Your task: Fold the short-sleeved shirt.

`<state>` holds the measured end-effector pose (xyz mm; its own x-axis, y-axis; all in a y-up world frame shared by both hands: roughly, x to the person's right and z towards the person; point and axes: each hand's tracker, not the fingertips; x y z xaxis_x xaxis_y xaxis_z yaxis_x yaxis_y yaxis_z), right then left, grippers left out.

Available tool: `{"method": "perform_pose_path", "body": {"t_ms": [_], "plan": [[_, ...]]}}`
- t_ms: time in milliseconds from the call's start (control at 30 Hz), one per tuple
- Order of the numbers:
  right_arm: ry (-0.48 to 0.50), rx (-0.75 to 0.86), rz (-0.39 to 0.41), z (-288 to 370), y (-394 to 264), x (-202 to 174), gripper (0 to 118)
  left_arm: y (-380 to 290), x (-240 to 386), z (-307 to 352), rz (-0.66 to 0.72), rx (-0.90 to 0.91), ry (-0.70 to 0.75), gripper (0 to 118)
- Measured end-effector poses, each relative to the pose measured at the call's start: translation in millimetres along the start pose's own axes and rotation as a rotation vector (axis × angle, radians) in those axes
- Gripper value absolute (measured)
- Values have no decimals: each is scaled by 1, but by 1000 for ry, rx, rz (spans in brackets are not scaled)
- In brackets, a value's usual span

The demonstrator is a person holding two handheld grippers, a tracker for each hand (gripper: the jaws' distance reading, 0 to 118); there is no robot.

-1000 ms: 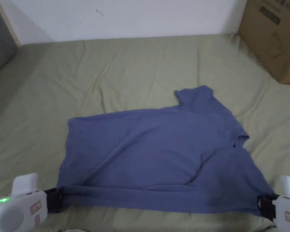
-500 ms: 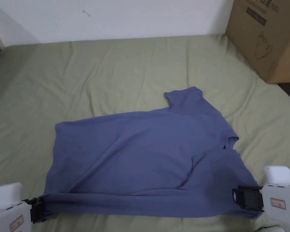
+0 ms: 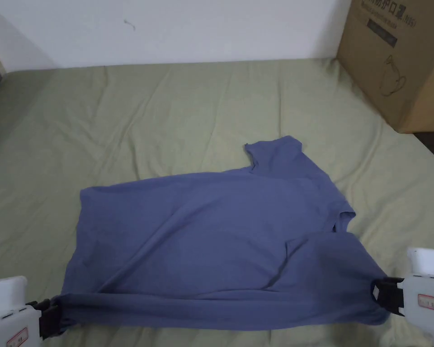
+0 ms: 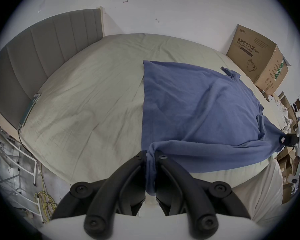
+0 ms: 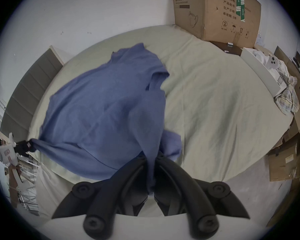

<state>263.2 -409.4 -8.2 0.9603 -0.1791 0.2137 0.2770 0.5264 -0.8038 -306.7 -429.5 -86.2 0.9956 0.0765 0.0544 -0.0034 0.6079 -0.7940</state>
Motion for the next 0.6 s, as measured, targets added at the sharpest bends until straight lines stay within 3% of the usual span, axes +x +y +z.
{"method": "perform_pose_path", "body": {"t_ms": [267, 433, 467, 500, 533, 567, 600], "plan": [[-14, 89, 12, -17, 95, -16, 4, 61, 9, -14, -18, 31, 21, 8], [-42, 16, -13, -77, 144, -19, 4, 102, 10, -72, -67, -30, 72, 11], [-34, -9, -25, -77, 141, -18, 5, 104, 10, -83, -63, -27, 71, 26], [-37, -38, -34, -87, 144, -18, 16, 106, 14, -89, -61, -51, 81, 44], [-56, -50, -51, -90, 146, -19, 38, 108, 15, -94, -64, -81, 95, 68], [-58, -37, -53, -105, 145, -19, 74, 107, 14, -93, -67, -75, 97, 96], [-47, -35, -51, -103, 145, -18, 86, 106, 12, -91, -65, -70, 92, 105]]}}
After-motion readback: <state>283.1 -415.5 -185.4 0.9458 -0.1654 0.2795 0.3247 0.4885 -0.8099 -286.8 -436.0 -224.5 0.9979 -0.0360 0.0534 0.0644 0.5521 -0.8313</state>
